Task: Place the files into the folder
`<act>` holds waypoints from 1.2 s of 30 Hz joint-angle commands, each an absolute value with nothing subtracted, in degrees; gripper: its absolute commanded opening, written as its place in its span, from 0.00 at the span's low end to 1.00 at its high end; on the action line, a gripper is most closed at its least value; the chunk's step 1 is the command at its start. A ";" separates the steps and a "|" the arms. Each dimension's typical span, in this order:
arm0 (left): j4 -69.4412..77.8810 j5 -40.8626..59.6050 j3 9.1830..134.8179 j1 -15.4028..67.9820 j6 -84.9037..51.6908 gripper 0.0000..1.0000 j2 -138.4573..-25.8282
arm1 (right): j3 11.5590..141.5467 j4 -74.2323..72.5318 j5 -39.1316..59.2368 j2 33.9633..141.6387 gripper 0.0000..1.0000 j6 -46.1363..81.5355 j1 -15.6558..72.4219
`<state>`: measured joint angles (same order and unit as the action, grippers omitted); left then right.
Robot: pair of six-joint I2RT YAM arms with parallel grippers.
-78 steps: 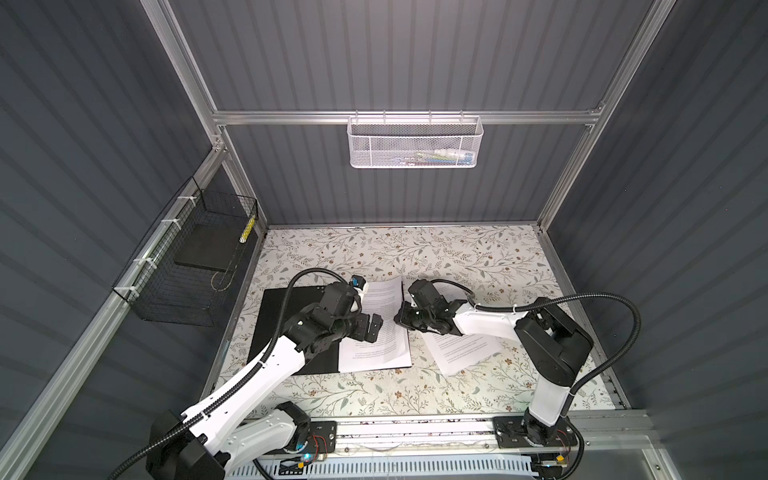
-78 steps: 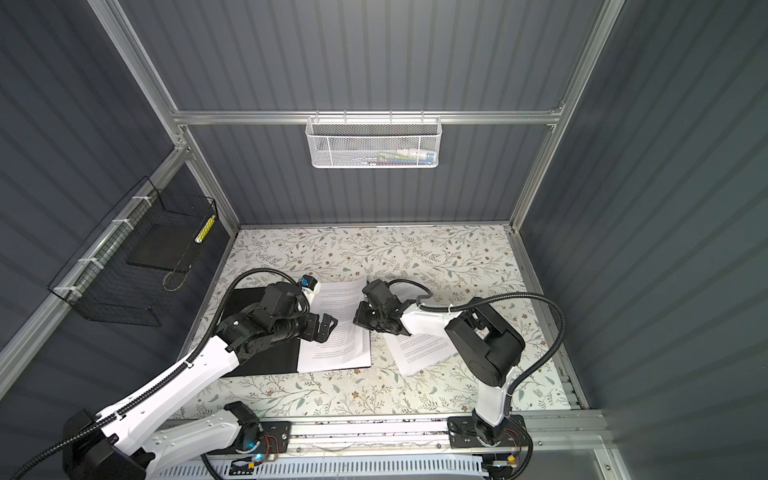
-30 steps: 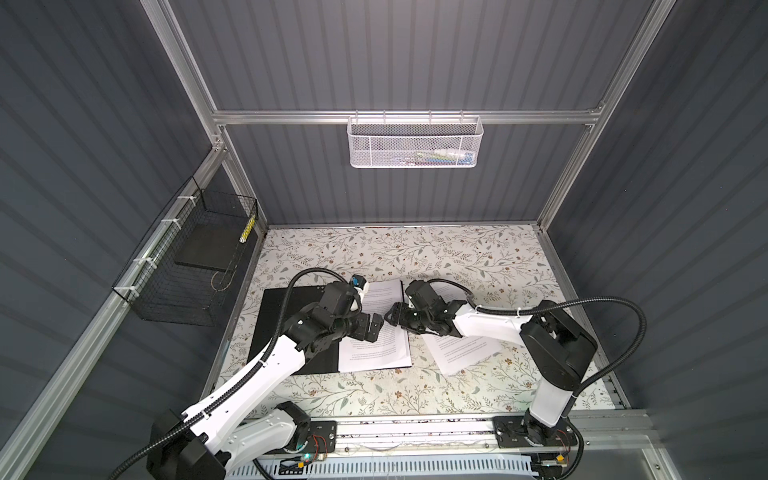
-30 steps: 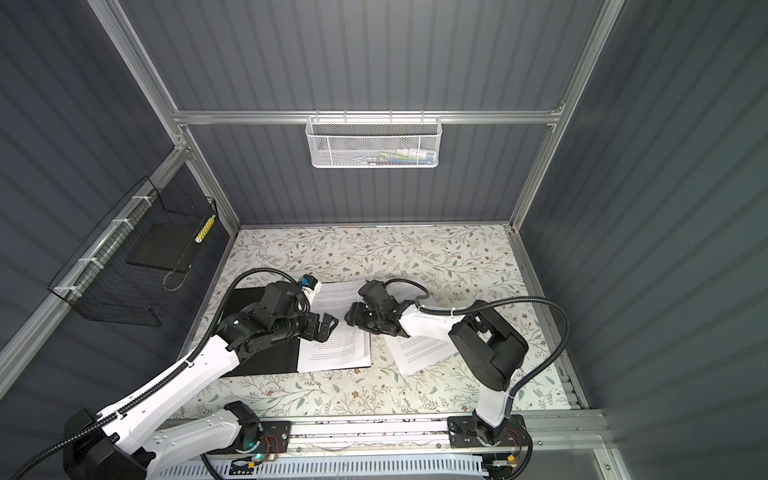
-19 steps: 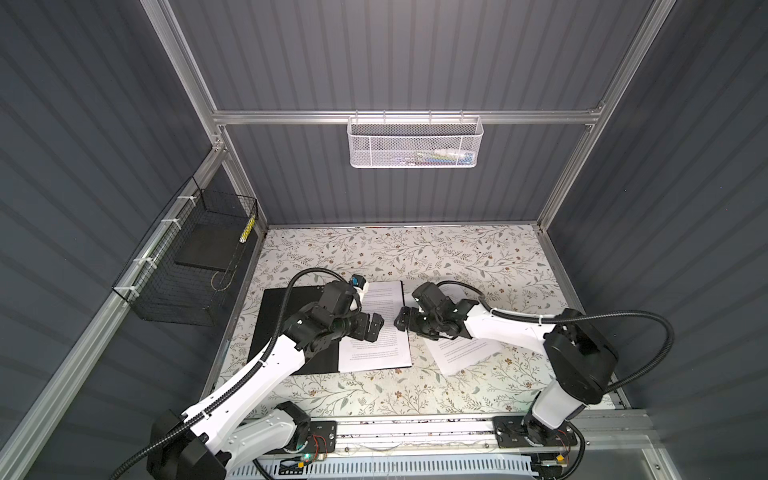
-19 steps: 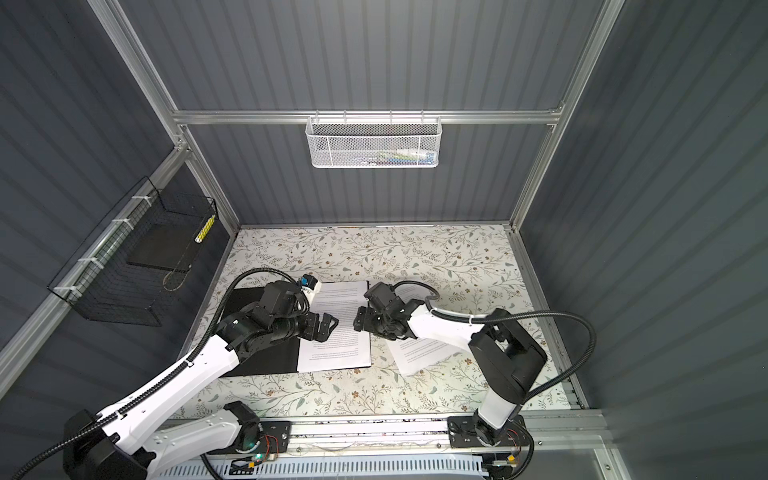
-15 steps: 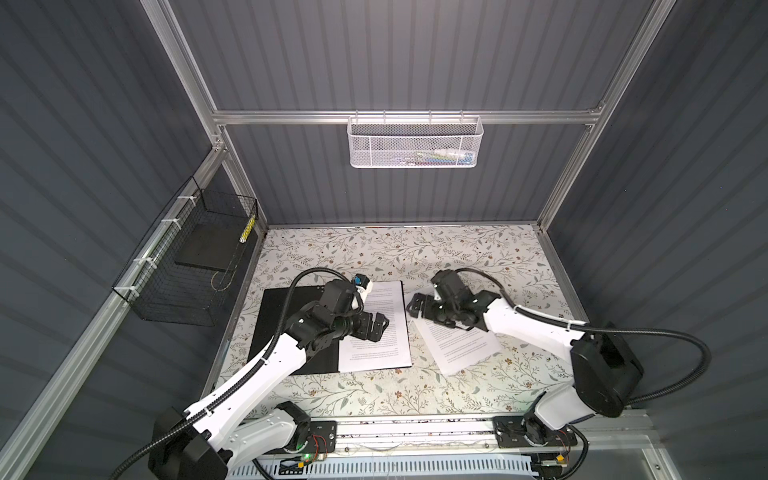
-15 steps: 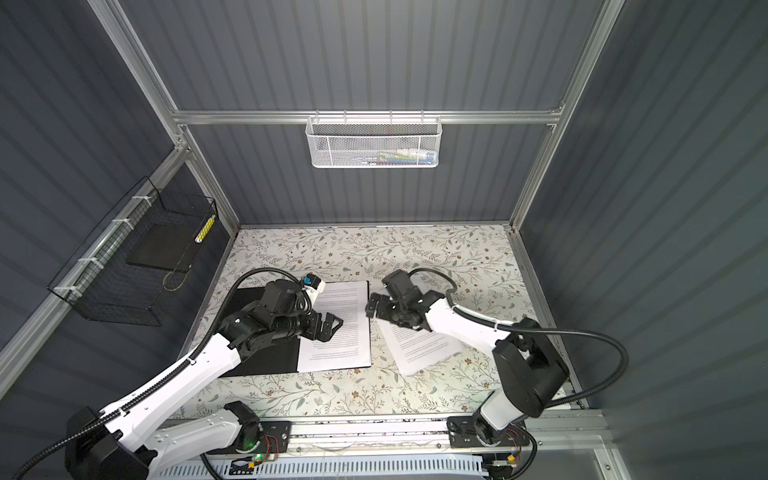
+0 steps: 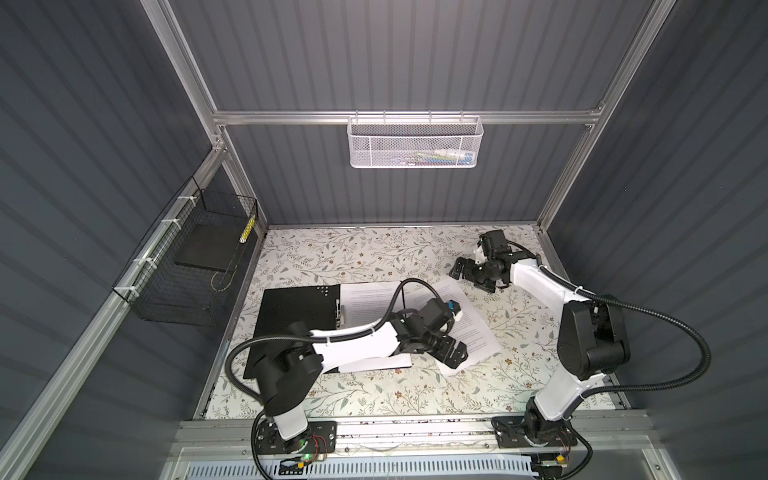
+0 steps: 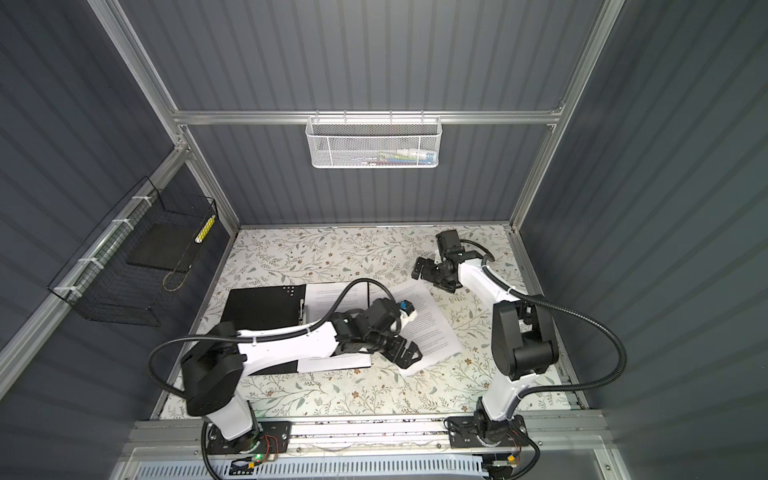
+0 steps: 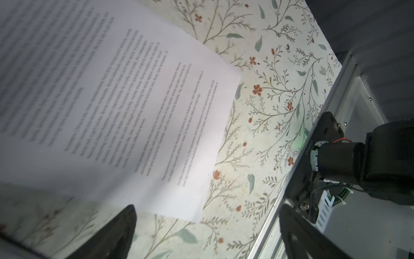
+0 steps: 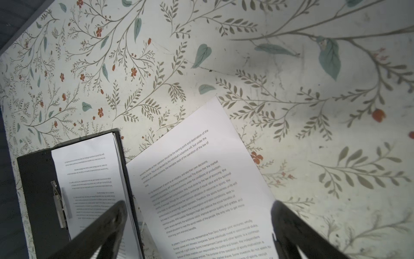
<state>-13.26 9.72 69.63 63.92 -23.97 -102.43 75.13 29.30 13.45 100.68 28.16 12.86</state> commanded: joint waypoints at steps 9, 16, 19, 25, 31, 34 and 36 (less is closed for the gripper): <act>-15.68 8.88 79.90 65.21 -22.40 1.00 -116.52 | 77.37 33.36 18.65 101.73 0.99 26.01 9.05; -16.71 10.96 85.38 66.12 -21.04 1.00 -122.66 | 75.64 33.51 18.64 99.36 0.99 25.76 6.96; -17.95 11.67 88.67 67.59 -20.29 1.00 -125.89 | 75.72 34.35 18.64 98.84 0.99 25.58 6.01; -19.34 12.78 89.37 70.44 -19.47 1.00 -126.76 | 75.16 34.73 18.58 97.91 0.99 25.30 4.76; -19.92 12.45 78.37 70.48 -18.71 1.00 -119.75 | 76.30 35.44 18.57 100.96 0.99 23.55 4.58; -21.24 9.88 74.35 69.86 -17.53 1.00 -117.10 | 77.31 36.44 18.71 103.89 0.99 21.88 4.75; -21.55 10.06 72.54 68.36 -17.32 1.00 -116.44 | 78.48 37.49 18.64 106.35 0.99 20.91 4.96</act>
